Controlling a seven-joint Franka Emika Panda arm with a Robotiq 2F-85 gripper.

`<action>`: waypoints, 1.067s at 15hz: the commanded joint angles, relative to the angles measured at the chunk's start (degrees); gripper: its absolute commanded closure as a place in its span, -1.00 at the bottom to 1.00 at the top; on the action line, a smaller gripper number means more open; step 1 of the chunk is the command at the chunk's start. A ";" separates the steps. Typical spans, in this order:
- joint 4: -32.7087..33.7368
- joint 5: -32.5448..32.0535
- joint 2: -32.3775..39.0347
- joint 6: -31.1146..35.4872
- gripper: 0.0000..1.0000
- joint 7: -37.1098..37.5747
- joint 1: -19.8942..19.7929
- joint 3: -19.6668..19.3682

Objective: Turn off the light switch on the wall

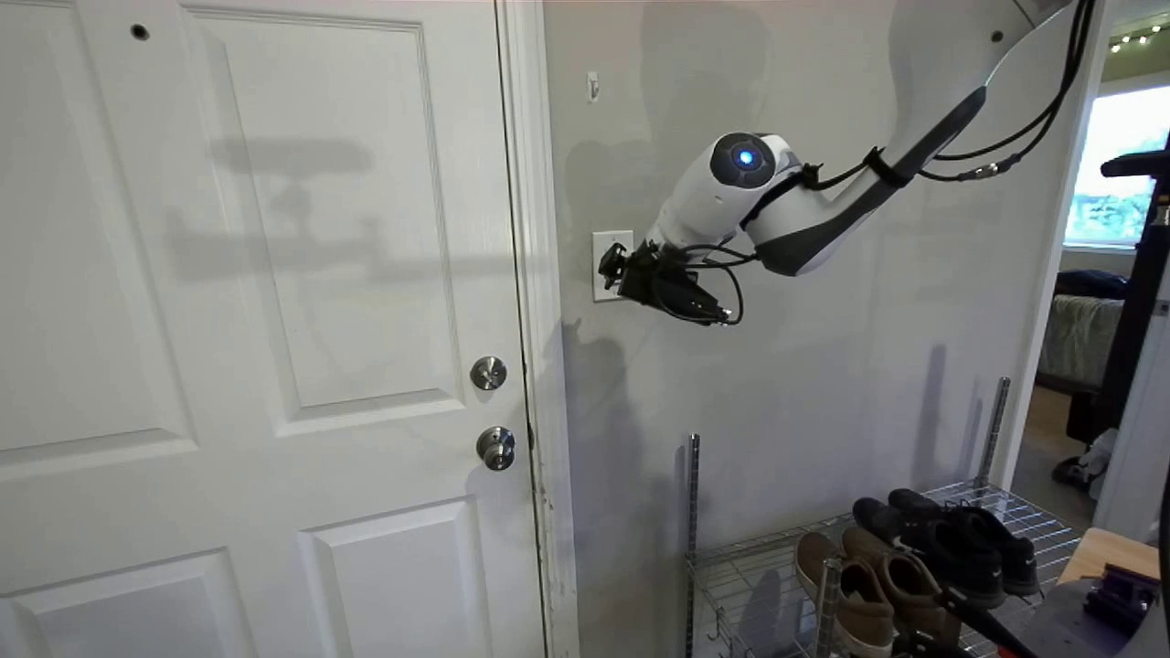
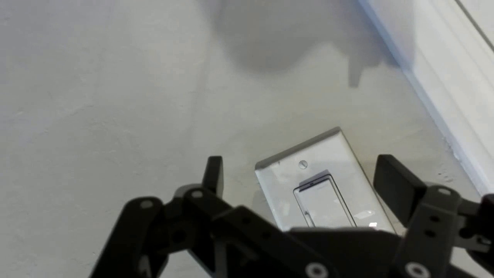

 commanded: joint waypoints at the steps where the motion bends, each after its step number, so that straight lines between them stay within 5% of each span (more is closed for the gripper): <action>1: -0.94 2.07 -1.22 -0.25 -1.00 -2.59 -0.05 0.06; 16: 8.36 4.25 8.10 -2.51 -1.00 -4.03 -0.76 -3.26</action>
